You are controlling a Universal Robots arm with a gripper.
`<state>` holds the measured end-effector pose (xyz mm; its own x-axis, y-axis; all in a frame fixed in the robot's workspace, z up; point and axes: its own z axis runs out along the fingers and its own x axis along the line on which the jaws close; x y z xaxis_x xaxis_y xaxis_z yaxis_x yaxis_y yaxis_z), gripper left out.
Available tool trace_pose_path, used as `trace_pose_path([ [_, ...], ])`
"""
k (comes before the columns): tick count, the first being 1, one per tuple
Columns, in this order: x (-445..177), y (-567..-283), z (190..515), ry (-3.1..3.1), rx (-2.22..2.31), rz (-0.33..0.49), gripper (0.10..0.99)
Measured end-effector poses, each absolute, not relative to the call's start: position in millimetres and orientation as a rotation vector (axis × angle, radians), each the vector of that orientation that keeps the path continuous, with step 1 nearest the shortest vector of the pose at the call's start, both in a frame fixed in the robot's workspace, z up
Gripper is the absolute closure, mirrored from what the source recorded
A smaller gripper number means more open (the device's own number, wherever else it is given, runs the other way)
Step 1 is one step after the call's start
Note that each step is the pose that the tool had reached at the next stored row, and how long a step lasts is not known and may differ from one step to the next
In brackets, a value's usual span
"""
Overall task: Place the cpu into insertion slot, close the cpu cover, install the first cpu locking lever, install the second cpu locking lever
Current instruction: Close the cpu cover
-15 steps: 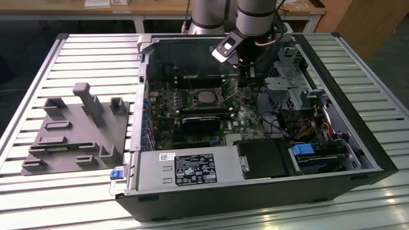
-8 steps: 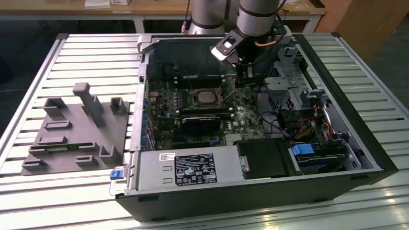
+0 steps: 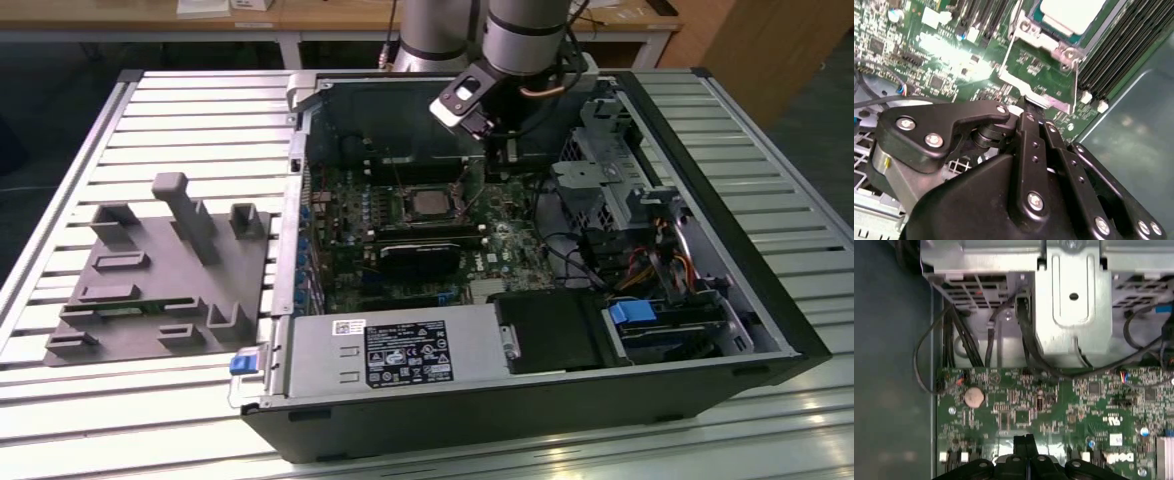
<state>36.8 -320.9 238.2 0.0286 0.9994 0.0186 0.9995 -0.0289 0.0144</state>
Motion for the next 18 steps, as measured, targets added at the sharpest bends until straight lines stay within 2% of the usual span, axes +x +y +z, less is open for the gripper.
trace_pose_path([
  [18,-9.6,-320.8,238.2,-2.189,-2.256,-0.044,0.98],
])
